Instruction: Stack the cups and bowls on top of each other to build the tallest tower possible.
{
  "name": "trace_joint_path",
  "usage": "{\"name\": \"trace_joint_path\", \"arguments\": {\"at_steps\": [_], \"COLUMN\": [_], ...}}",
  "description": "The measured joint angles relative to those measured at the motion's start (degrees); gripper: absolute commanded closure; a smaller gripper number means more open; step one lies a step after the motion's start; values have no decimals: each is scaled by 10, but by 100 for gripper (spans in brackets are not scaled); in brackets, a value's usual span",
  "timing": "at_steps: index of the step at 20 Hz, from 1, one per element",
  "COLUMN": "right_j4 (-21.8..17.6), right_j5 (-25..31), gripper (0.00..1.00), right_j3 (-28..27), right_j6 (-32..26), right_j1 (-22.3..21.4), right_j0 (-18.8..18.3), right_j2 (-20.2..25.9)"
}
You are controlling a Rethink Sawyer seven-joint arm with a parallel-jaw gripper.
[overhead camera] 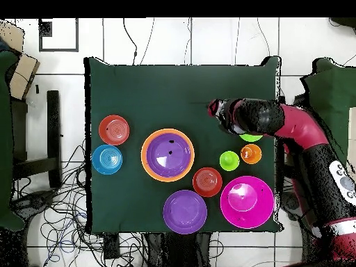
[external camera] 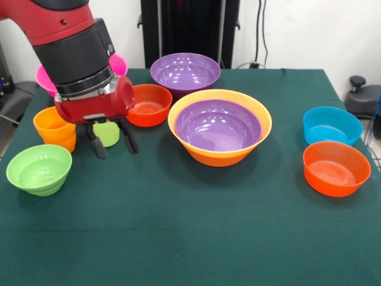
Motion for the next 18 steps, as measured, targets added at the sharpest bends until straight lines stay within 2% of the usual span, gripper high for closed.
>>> {"name": "trace_joint_path", "arguments": {"at_steps": [7, 13, 18], "right_j4": [-44, -77, -134], "right_j5": [27, 26, 3], "gripper": [0, 0, 0], "right_j3": [-22, -38, -52], "right_j6": [-26, -29, -29], "right_j1": [-39, -72, -76], "right_j0": [16, 35, 68], "right_j2": [0, -2, -14]}}
